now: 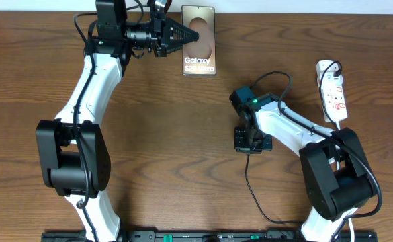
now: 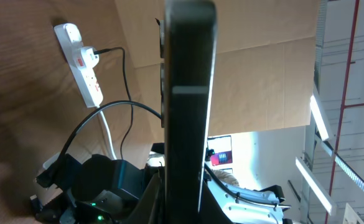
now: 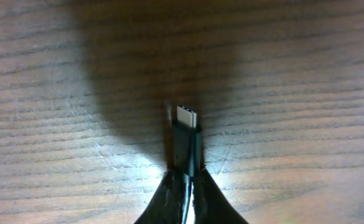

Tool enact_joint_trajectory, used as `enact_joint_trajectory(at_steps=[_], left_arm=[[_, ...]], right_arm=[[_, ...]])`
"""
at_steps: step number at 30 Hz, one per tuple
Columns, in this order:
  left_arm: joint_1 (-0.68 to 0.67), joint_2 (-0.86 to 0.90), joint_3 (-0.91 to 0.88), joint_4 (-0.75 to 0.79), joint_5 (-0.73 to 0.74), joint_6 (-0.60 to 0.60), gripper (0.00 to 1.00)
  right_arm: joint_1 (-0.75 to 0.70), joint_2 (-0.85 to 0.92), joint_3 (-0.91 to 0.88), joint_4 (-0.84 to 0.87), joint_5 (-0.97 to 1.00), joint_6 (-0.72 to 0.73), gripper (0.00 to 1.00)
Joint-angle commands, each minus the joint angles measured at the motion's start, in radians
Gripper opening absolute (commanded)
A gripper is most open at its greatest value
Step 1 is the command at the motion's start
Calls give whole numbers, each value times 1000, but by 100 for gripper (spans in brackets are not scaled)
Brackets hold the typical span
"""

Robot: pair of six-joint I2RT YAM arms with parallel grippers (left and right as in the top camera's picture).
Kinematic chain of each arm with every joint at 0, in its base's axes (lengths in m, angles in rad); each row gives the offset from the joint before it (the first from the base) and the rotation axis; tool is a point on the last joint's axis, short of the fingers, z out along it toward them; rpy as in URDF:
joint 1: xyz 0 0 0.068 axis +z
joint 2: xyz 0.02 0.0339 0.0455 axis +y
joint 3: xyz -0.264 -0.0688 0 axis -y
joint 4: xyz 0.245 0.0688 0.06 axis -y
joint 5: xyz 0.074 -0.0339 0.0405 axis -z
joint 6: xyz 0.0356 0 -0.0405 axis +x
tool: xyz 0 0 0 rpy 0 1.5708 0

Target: Plug charger to phone and switch on socket

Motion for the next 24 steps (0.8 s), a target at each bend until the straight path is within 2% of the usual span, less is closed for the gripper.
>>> enact_joint_trajectory(at_steps=[1, 3, 8, 14, 24], left_arm=[[-1, -6, 8, 6, 32, -5, 7], [-1, -6, 8, 6, 32, -5, 7], [-1, -6, 8, 6, 32, -5, 7], [-1, -6, 8, 6, 32, -5, 7], [-1, -6, 8, 6, 32, -6, 7]], right_arm=[[-2, 17, -20, 17, 24, -3, 4], [-2, 17, -20, 20, 19, -3, 1], [-4, 16, -11, 31, -22, -35, 1], [-8, -6, 24, 32, -164, -82, 1], [-35, -307, 27, 98, -448, -123, 1]])
